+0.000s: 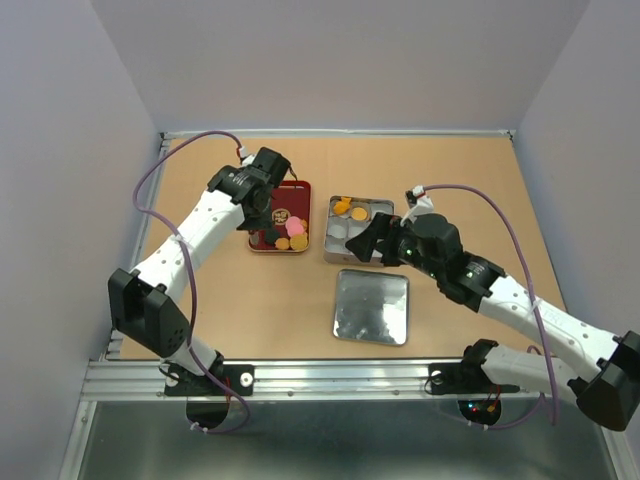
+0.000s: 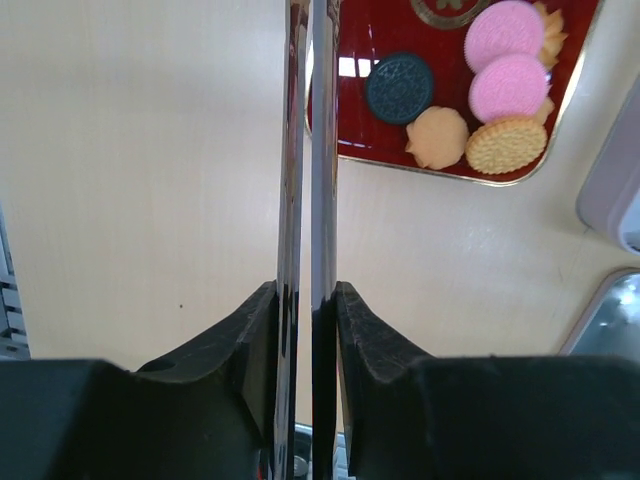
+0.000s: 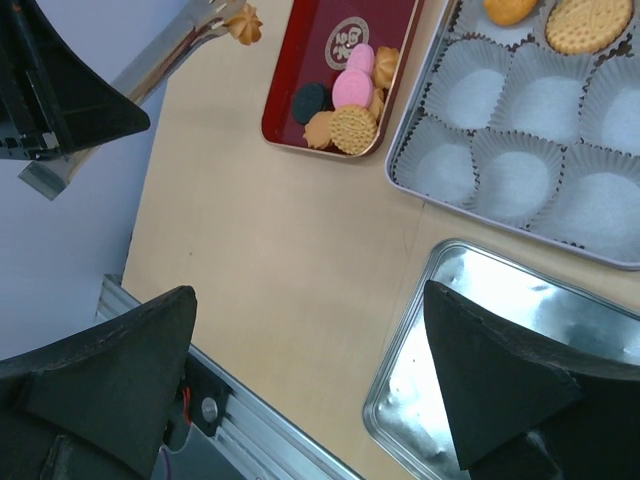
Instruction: Pack the cookies
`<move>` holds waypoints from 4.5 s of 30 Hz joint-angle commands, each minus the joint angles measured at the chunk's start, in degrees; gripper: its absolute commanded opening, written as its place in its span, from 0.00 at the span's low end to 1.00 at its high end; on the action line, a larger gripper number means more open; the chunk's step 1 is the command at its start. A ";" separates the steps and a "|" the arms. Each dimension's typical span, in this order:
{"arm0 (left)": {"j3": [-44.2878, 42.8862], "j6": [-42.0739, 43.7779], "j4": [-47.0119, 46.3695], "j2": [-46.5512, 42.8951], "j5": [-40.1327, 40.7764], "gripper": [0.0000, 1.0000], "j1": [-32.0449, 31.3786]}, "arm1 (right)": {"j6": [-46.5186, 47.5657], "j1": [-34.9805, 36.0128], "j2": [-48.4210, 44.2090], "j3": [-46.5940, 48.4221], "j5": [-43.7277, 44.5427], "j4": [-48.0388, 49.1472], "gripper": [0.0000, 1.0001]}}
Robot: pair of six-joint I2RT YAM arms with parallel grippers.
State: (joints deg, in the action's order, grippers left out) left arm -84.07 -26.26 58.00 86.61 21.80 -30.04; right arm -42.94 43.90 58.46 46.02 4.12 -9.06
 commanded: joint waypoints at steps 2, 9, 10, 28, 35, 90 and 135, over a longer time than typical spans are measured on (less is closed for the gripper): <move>-8.55 -1.86 2.12 2.24 0.26 0.22 -3.35 | 2.42 -0.13 -4.31 -0.32 4.49 -0.95 1.00; -18.92 -3.36 1.16 9.62 -2.29 0.20 -12.57 | 3.57 -0.13 -10.63 1.96 16.60 -8.33 1.00; -19.63 -3.36 0.72 10.33 -2.81 0.20 -14.41 | 3.39 -0.04 -11.86 1.97 20.10 -9.04 0.99; -39.05 -3.53 -4.48 27.20 -10.12 0.19 -23.04 | 2.60 -0.13 -23.12 1.53 27.08 -15.63 0.99; -35.91 -3.88 -6.40 27.83 -10.37 0.19 -23.48 | 2.42 -0.04 -23.13 1.18 27.17 -16.08 0.99; 0.39 -7.58 -7.81 -1.24 0.44 0.44 -15.32 | 1.10 -0.13 -20.67 -0.14 24.53 -16.87 1.00; 14.11 -5.38 -8.78 -6.54 -7.21 0.48 -10.03 | -0.30 -0.13 -21.19 -1.81 23.83 -16.87 1.00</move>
State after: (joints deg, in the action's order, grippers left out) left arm -70.83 -31.97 48.07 80.82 13.93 -39.75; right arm -42.68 43.90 38.06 45.91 27.81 -26.63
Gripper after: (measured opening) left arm 0.484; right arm 0.994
